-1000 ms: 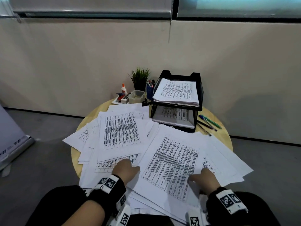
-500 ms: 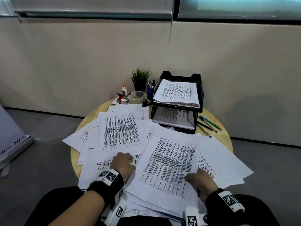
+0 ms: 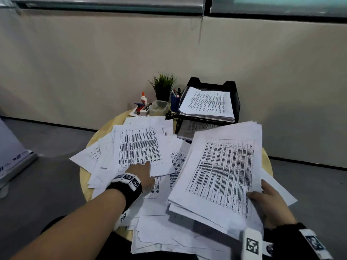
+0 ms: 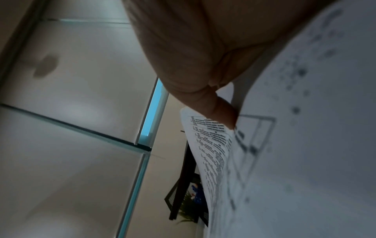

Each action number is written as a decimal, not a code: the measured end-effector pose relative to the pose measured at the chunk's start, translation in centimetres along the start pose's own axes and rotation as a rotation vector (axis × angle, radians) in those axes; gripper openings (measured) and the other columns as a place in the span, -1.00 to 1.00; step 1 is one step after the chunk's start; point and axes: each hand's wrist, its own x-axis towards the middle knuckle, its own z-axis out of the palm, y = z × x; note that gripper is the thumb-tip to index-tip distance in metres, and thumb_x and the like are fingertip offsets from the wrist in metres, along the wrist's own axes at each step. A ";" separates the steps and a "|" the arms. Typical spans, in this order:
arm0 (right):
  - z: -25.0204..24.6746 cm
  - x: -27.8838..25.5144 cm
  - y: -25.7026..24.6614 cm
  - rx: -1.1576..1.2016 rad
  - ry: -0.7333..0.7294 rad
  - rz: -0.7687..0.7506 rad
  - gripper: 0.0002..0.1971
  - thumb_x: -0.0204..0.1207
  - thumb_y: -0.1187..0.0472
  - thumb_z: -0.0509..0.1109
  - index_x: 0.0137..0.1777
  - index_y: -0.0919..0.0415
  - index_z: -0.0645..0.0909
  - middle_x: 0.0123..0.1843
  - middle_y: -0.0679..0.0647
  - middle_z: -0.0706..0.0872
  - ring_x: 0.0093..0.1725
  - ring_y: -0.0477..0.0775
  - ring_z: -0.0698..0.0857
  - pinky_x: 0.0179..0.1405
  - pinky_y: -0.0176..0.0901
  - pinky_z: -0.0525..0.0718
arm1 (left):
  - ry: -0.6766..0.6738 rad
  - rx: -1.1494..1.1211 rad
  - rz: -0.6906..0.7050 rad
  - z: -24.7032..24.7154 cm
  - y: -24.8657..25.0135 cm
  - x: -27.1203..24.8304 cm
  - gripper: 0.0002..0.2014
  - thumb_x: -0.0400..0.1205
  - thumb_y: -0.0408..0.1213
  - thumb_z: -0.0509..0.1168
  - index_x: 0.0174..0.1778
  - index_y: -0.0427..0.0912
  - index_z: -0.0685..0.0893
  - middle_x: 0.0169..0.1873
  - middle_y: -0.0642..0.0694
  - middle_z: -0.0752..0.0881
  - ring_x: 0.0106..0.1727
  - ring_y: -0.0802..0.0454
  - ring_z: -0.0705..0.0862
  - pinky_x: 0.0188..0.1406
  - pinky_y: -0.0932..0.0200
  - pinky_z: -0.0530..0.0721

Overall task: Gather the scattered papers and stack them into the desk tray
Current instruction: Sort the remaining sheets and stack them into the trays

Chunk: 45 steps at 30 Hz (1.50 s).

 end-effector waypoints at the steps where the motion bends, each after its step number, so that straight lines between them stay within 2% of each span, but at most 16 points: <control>1: 0.1 0.0 0.1 0.001 -0.003 -0.004 -0.58 0.46 0.68 0.10 0.06 0.24 0.63 -0.15 0.21 0.84 -0.21 0.25 0.82 -0.16 0.18 0.79 | 0.006 0.031 0.028 0.0 0.0 0.0 -0.57 0.58 -0.01 0.20 0.29 -0.15 0.38 0.01 -0.21 0.68 0.00 -0.18 0.66 -0.17 0.12 0.58; 5: 1.3 0.2 1.1 -0.012 -0.014 0.009 -0.57 0.43 0.70 0.11 0.14 0.35 0.61 -0.07 0.31 0.82 -0.08 0.39 0.79 0.05 0.36 0.70 | 0.009 0.100 0.077 -0.2 -0.3 0.2 -0.65 0.64 -0.24 0.12 0.35 -0.19 0.37 -0.11 -0.14 0.67 -0.13 -0.13 0.64 -0.25 0.12 0.51; 8: 2.3 0.6 1.8 -0.027 -0.028 0.019 -0.56 0.39 0.72 0.09 0.12 0.39 0.62 -0.05 0.38 0.80 -0.04 0.44 0.77 0.11 0.41 0.66 | 0.005 0.004 0.070 -0.6 -0.6 0.2 -0.61 0.73 -0.17 -0.02 0.50 -0.08 0.32 -0.39 0.02 0.49 -0.25 -0.07 0.57 -0.24 0.13 0.51; 10: 2.8 0.9 2.0 -0.026 -0.036 0.014 -0.56 0.39 0.72 0.10 0.10 0.37 0.63 -0.06 0.36 0.81 -0.03 0.42 0.77 0.13 0.38 0.66 | 0.008 -0.077 0.084 -1.4 0.0 -0.6 -0.56 0.76 -0.11 -0.11 0.60 0.00 0.19 -0.39 -0.01 0.51 -0.23 -0.08 0.61 -0.21 0.12 0.58; 14: 3.2 1.4 2.3 -0.004 -0.049 0.006 -0.56 0.39 0.71 0.11 0.11 0.35 0.64 -0.04 0.33 0.81 -0.02 0.39 0.78 0.13 0.34 0.67 | 0.081 -0.240 0.149 -2.1 2.0 -3.4 -0.54 0.77 -0.06 -0.16 0.63 0.07 0.15 0.03 -0.18 0.71 0.05 -0.13 0.68 0.11 -0.01 0.66; 16: 3.4 1.4 2.4 0.009 -0.061 0.007 -0.56 0.40 0.72 0.10 0.15 0.38 0.61 -0.02 0.34 0.81 -0.03 0.37 0.79 0.10 0.28 0.70 | 0.088 -0.371 0.196 -2.1 3.1 -5.2 -0.55 0.77 -0.06 -0.14 0.62 0.07 0.19 0.42 -0.17 0.55 0.37 -0.09 0.56 0.41 0.03 0.49; 18: 3.7 1.3 2.6 0.002 -0.061 0.017 -0.55 0.41 0.72 0.10 0.14 0.36 0.61 -0.04 0.32 0.81 -0.05 0.34 0.79 -0.01 0.15 0.75 | 0.038 -0.479 0.245 -1.7 4.4 -7.0 -0.56 0.78 -0.06 -0.12 0.62 0.10 0.18 0.60 -0.04 0.28 0.59 -0.01 0.29 0.60 0.10 0.19; 21: 4.3 1.3 3.4 -0.048 -0.077 0.086 -0.64 0.48 0.67 0.15 0.07 0.32 0.63 -0.10 0.26 0.82 -0.13 0.29 0.78 -0.14 0.04 0.78 | -0.127 -0.412 0.328 -0.1 6.1 -8.9 -0.56 0.77 -0.01 -0.14 0.61 0.21 0.11 0.66 -0.01 0.07 0.67 -0.01 0.03 0.64 -0.03 -0.04; 23: 4.6 1.4 3.8 -0.135 -0.068 0.108 -0.78 0.55 0.43 0.23 0.15 0.38 0.62 0.05 0.31 0.78 -0.01 0.31 0.76 0.12 0.17 0.70 | -0.215 -0.334 0.385 1.1 6.9 -9.7 -0.56 0.77 -0.01 -0.14 0.61 0.22 0.10 0.66 0.00 0.03 0.68 -0.01 -0.05 0.65 -0.16 -0.13; 27: 4.6 1.8 4.2 -0.218 -0.051 0.208 -0.55 0.66 0.04 0.24 0.38 0.38 0.50 0.32 0.32 0.62 0.35 0.31 0.60 0.33 0.04 0.54 | -0.279 -0.252 0.517 2.5 8.0 -10.9 -0.57 0.76 0.00 -0.11 0.59 0.29 0.11 0.66 0.05 -0.01 0.67 0.01 -0.13 0.60 -0.23 -0.26; 30: 4.6 2.1 5.5 -0.190 -0.048 0.172 -0.45 0.46 0.12 0.48 0.35 0.45 0.51 0.27 0.32 0.69 0.24 0.26 0.68 0.33 0.11 0.59 | -0.319 -0.225 0.576 2.9 8.2 -11.1 -0.55 0.75 0.02 -0.08 0.60 0.26 0.13 0.66 0.03 0.01 0.68 0.03 -0.12 0.60 -0.30 -0.26; 32: 4.6 1.7 5.9 -0.248 -0.044 0.132 -0.47 0.18 0.27 0.52 0.18 0.44 0.61 0.03 0.30 0.80 0.02 0.27 0.77 0.19 0.24 0.68 | -0.366 -0.236 0.590 2.5 8.0 -11.3 -0.50 0.71 0.13 -0.05 0.60 0.24 0.15 0.67 0.02 0.02 0.68 0.05 -0.10 0.61 -0.29 -0.24; 35: 4.2 1.8 6.6 -0.238 -0.066 0.078 -0.52 0.01 0.32 0.42 0.02 0.38 0.66 -0.14 0.25 0.83 -0.11 0.32 0.80 0.03 0.39 0.71 | -0.363 -0.401 0.504 0.8 7.5 -11.6 -0.48 0.69 0.17 -0.01 0.58 0.14 0.29 0.62 0.03 0.21 0.63 0.11 0.12 0.60 -0.01 -0.03; 37: 4.3 1.8 6.6 -0.210 -0.077 0.045 -0.57 0.02 0.34 0.39 -0.03 0.34 0.68 -0.15 0.22 0.84 -0.11 0.32 0.80 0.02 0.37 0.71 | -0.248 -0.504 0.377 0.5 6.6 -10.8 -0.49 0.70 0.12 0.02 0.55 0.01 0.37 0.57 -0.01 0.33 0.55 0.08 0.29 0.55 0.07 0.19; 41: 4.3 0.4 4.7 -0.192 -0.016 -0.002 -0.73 0.24 0.55 0.31 -0.05 0.43 0.65 -0.24 0.27 0.80 -0.27 0.24 0.76 -0.39 -0.12 0.70 | 0.006 -0.368 -0.087 2.1 2.3 -7.3 -0.38 0.61 0.12 0.18 0.54 -0.10 0.33 0.52 -0.15 0.37 0.52 -0.12 0.34 0.51 -0.11 0.35; 45: 3.2 0.0 3.3 -0.223 0.050 -0.038 -0.92 0.11 0.47 0.23 -0.41 0.33 0.49 -0.58 0.08 0.54 -0.53 0.08 0.44 -0.60 -0.33 0.36 | -0.002 -0.392 -0.518 2.4 -2.7 -5.2 -0.21 0.49 0.17 0.29 0.51 -0.25 0.28 0.46 -0.33 0.33 0.49 -0.30 0.32 0.46 -0.17 0.39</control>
